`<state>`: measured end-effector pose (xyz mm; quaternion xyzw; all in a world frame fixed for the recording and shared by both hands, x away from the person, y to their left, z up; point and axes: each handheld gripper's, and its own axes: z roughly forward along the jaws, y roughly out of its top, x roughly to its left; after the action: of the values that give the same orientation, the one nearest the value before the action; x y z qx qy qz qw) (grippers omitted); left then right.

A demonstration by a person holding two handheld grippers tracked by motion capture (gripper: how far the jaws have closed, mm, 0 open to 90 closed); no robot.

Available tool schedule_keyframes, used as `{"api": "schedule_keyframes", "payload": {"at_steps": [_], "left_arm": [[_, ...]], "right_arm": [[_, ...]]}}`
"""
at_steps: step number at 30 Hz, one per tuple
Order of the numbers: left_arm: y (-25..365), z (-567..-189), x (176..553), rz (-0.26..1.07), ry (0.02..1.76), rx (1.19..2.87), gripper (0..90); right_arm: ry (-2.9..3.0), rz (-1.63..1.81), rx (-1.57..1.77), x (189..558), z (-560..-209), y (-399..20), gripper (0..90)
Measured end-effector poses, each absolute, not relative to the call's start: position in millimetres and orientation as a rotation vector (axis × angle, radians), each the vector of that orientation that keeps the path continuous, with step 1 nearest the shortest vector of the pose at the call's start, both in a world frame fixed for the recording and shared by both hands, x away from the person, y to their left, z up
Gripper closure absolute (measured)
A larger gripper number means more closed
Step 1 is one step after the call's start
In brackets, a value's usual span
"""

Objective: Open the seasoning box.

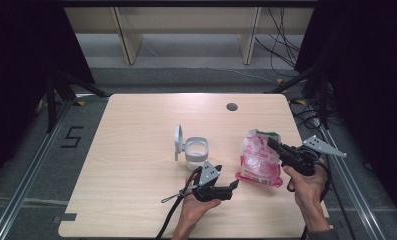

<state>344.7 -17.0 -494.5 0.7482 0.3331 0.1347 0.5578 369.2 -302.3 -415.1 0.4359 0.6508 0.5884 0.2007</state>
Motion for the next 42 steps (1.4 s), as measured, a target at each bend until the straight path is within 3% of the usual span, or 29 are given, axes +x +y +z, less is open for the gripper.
{"api": "schedule_keyframes", "payload": {"at_steps": [42], "left_arm": [[-10.8,-492.1,338.2,0.3,0.759,1.799,23.7]], "right_arm": [[1.723,1.524,1.5,398.2,-470.7,-342.9,86.1]]}}
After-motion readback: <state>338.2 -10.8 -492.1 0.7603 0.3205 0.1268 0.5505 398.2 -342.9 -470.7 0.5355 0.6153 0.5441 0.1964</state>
